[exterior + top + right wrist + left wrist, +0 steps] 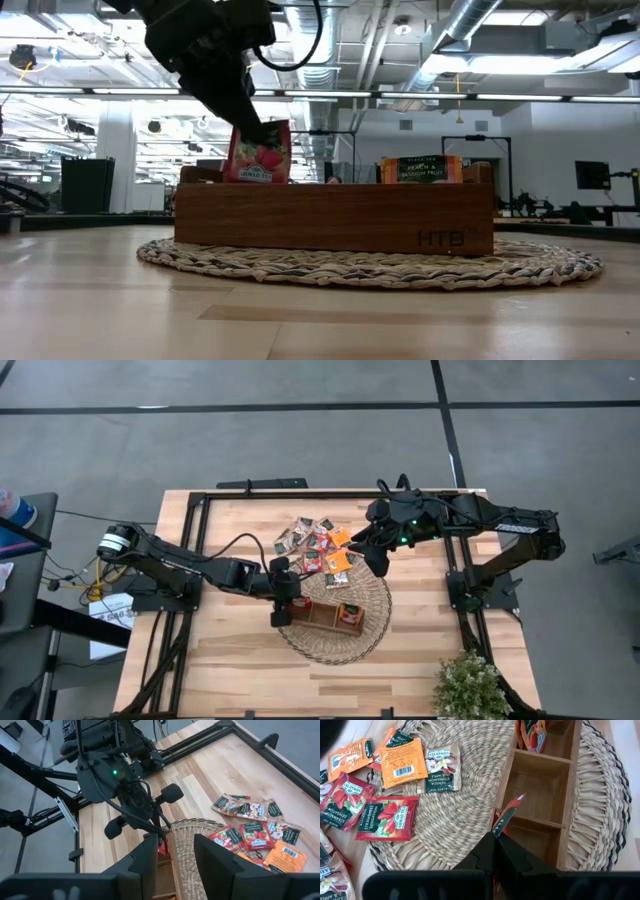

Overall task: Pick & Place Tea
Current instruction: Put the red tea bag into the left section of the wooden organizer

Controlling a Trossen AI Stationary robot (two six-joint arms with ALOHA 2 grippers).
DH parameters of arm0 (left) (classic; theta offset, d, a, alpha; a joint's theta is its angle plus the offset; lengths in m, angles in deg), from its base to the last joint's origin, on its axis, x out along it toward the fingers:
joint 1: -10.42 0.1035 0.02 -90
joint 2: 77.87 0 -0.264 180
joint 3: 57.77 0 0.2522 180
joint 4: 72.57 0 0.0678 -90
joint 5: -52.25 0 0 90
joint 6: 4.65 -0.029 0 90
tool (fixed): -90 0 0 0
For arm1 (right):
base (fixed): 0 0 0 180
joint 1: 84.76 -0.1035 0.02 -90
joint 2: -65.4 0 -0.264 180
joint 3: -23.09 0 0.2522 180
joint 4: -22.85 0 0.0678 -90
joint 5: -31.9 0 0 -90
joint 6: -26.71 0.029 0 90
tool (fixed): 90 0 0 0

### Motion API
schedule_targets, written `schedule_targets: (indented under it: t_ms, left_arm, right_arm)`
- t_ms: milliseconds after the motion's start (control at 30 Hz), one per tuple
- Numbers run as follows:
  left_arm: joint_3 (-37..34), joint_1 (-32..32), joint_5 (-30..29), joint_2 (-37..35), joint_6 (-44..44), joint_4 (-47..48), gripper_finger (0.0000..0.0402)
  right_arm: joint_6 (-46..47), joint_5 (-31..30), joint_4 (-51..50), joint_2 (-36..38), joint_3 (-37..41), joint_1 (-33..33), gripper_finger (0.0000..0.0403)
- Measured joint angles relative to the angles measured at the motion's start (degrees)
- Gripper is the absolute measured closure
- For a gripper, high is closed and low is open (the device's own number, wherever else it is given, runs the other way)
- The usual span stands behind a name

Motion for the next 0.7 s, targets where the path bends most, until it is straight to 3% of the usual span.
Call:
schedule_targets:
  t_ms: [300,700]
  left_arm:
    - [0.0,0.0,0.8,0.0,0.1,-0.4,0.0395]
    - [0.0,0.0,0.8,0.0,0.4,-0.4,0.0332]
  right_arm:
    - [0.0,0.0,0.0,0.0,0.0,0.0,0.0284]
    - [0.0,0.0,0.0,0.0,0.0,-0.1,0.0284]
